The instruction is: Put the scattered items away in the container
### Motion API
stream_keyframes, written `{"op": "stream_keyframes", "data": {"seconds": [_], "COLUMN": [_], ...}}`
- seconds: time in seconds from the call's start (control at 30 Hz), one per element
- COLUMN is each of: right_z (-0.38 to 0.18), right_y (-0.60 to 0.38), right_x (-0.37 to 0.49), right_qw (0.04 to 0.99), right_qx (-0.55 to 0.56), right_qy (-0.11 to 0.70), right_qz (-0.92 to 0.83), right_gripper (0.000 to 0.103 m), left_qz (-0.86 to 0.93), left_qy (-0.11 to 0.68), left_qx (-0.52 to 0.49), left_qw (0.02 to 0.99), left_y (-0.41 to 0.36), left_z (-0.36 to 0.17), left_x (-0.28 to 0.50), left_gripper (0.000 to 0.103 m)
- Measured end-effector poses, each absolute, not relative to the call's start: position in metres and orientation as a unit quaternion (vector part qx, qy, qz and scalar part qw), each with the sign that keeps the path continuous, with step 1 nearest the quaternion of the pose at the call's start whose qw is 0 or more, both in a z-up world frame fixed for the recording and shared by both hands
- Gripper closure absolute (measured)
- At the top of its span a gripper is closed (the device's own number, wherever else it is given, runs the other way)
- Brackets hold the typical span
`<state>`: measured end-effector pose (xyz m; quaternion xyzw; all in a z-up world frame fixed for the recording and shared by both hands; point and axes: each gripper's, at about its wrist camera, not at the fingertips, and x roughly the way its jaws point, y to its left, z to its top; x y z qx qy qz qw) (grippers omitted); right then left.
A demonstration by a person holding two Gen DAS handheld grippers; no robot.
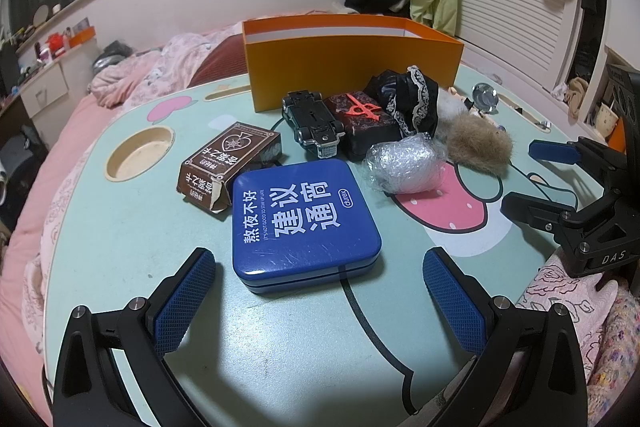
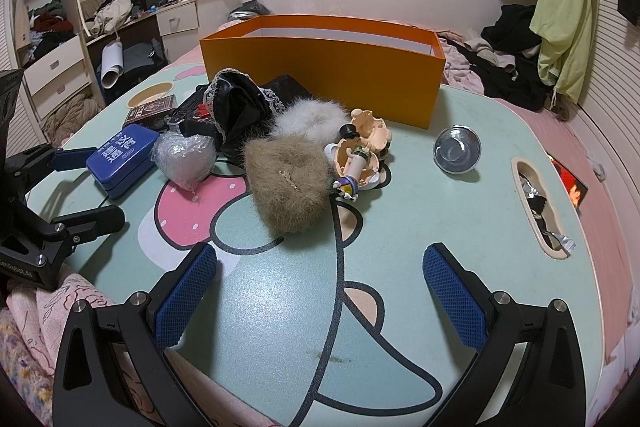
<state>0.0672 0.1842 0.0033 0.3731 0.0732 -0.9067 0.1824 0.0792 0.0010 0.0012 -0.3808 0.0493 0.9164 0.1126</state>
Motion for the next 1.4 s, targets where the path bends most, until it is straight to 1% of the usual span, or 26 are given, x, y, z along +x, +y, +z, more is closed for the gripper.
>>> {"op": "stream_keyframes", "data": {"seconds": [1.4], "right_z": [0.0036], "right_y": [0.1813], "right_x": [0.0688], "right_qw": [0.183], "right_qx": [0.372], "right_qy": [0.075], "right_qz": [-0.907], "right_gripper": [0.000], "left_qz": [0.916], "left_qy": [0.048], "left_qx": [-0.381], "left_qw": [0.115], "left_y": [0.0002], "left_z": [0.0009], "left_x": [0.0779], "left_gripper": [0.000]}}
